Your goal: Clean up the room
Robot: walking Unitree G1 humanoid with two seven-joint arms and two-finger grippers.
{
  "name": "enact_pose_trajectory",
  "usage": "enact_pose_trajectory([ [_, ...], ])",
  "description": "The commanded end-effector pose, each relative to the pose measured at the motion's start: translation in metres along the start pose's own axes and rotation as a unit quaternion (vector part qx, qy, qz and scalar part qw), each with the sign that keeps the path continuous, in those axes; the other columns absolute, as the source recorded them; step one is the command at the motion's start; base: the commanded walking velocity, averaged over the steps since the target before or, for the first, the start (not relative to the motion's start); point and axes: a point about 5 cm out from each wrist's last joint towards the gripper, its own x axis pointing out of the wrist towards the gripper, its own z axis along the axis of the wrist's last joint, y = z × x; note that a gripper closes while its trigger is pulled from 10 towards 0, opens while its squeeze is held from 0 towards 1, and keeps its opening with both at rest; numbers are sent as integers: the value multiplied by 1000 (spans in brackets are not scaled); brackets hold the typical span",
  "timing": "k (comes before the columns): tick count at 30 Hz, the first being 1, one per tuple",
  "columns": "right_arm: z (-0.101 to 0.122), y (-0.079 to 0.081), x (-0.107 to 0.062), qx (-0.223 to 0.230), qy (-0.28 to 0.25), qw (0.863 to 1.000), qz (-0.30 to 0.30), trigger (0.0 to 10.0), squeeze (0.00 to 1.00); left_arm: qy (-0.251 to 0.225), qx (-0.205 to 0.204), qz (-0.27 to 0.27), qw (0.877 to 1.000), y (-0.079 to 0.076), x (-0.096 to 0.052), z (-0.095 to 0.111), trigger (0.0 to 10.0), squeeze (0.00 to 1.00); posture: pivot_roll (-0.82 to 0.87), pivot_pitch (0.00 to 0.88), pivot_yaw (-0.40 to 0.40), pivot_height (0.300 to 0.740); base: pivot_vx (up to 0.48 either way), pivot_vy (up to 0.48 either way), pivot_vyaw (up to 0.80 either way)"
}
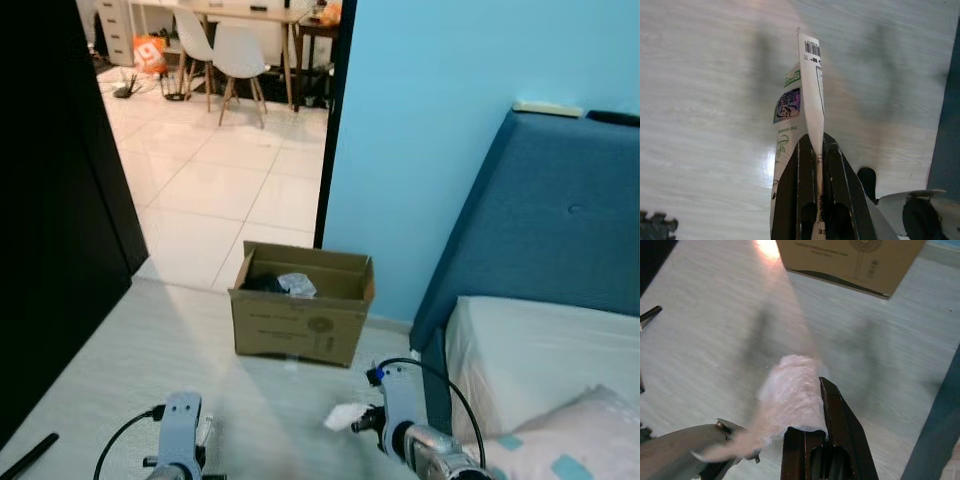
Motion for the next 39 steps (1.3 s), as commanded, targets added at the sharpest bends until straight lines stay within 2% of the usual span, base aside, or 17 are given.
enact_pose_trajectory([
  [1,-1,-1,0,-1,1,1000,-3,10000,0,-1,-1,-3,1000,-2,1,2,10000,0,109,0,-75,740,480,0,0],
  [12,1,2,0,-18,-3,1000,2,10000,0,-6,2,-6,1000,0,1,5,10000,0,114,0,-67,740,480,0,0],
  [18,2,3,1,-23,-6,1000,7,10000,0,-20,5,-12,1000,-1,2,13,10000,0,119,0,-67,740,480,0,718],
  [21,2,2,1,-19,-5,1000,-1,10000,0,-35,11,-31,999,-5,3,21,10000,0,122,0,-65,740,480,0,0],
  [25,3,1,1,-24,-2,1000,-7,10000,0,-71,27,-71,995,-17,5,42,10000,0,125,0,-65,740,480,0,0],
  [27,3,1,1,-24,-2,1000,-7,10000,0,-71,27,-71,995,-17,5,42,10000,0,125,0,-65,740,480,0,0],
  [30,6,2,2,-32,-3,999,-5,10000,0,-101,35,-83,991,-24,7,62,10000,0,126,0,-66,740,480,0,0],
  [33,7,3,3,-38,-2,999,-4,10000,0,-109,34,-84,990,-25,7,67,10000,0,126,0,-66,740,480,0,0],
  [36,10,5,4,-61,1,998,-1,10000,0,-119,28,-90,988,-27,7,75,10000,0,125,0,-68,740,480,0,0],
  [38,11,5,5,-103,18,994,-17,10000,0,-127,19,-118,985,-35,7,81,10000,0,123,0,-72,740,369,0,0],
  [39,11,5,5,-103,18,994,-17,10000,0,-127,19,-118,985,-35,7,81,10000,0,123,0,-72,740,259,0,0],
])
